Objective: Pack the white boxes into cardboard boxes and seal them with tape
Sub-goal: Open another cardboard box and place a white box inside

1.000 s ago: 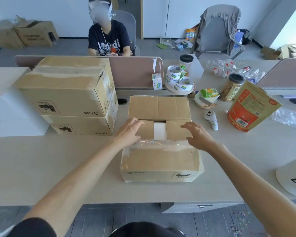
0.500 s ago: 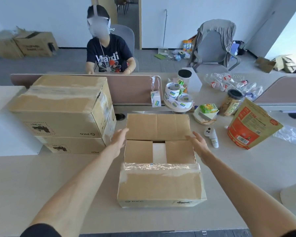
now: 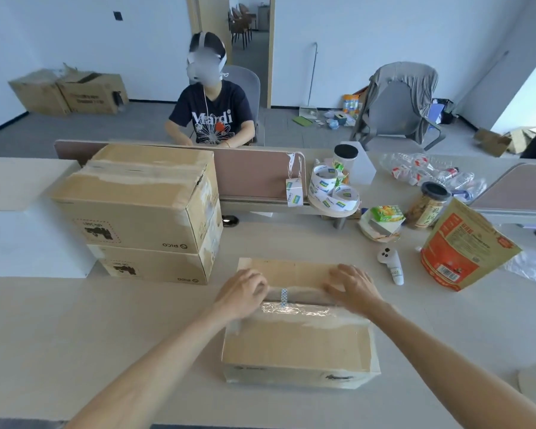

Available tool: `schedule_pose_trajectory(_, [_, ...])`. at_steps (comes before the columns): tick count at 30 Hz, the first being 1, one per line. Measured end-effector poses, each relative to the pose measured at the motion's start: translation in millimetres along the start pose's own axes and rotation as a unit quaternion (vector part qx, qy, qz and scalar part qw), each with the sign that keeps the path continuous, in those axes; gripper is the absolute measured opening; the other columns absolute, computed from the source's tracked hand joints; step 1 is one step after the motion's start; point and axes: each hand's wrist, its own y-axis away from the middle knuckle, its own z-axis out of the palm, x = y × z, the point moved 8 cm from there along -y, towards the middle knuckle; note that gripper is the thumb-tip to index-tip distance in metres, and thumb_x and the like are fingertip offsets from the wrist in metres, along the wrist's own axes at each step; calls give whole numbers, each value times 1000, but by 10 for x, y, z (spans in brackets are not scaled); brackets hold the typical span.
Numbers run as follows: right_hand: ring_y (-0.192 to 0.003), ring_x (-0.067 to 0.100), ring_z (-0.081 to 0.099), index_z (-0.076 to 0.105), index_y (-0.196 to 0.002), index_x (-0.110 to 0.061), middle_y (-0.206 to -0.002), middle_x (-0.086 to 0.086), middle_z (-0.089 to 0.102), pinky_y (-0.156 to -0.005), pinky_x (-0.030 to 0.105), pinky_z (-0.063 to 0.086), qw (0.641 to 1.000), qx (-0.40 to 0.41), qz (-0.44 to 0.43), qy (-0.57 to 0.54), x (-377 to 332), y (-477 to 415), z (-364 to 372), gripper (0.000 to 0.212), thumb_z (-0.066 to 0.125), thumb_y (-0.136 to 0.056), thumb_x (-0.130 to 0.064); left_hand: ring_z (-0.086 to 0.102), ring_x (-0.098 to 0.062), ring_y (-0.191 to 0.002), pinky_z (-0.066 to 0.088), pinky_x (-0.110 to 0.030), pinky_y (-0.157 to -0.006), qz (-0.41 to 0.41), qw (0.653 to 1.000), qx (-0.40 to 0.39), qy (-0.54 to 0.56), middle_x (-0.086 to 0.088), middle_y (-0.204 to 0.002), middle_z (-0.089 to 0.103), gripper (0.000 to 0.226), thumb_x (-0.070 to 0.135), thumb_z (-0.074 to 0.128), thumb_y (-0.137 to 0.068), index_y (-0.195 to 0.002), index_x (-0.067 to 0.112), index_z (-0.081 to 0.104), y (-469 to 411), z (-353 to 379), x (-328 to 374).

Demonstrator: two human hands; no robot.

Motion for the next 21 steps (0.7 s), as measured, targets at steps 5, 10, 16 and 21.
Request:
schedule_pose_trajectory(5, [-151, 25, -2, 18, -155, -32, -165, 2, 1, -119, 41, 7, 991, -74, -52, 104, -281, 38, 310, 76, 25, -91, -73, 17, -18, -146, 12, -32, -120, 12, 999, 19, -45, 1, -159, 21, 51, 44, 29, -103, -148, 21, 34, 104, 303, 5])
schedule_pose_trajectory(10, [-149, 33, -19, -3, -157, -28, -164, 7, -14, -118, 50, -7, 983, -58, -81, 153, -199, 40, 508, 111, -22, -63, -85, 30, -23, -144, 13, -34, -115, -29, 992, 27, -123, -5, -156, 32, 65, 47, 3, -102, -146, 20, 42, 149, 478, -34])
schedule_pose_trajectory(16, [-143, 30, -33, -14, -155, -25, -161, 9, -24, -108, 49, -26, 981, -52, -97, 160, -183, -55, 532, 90, 0, -83, -76, 43, -29, -136, 6, -35, -115, -84, 986, 43, -137, -16, -148, 42, 60, 39, 9, -104, -141, 14, 48, 74, 520, 4])
schedule_pose_trajectory(21, [-147, 27, -26, -5, -156, -28, -163, 4, -18, -113, 47, -22, 983, -35, -109, 141, -144, -270, 484, 85, 19, -91, -76, -11, -23, -148, -18, -30, -116, -115, 984, 86, -103, -10, -160, -7, 65, 44, 7, -96, -154, 15, 8, -87, 540, 55])
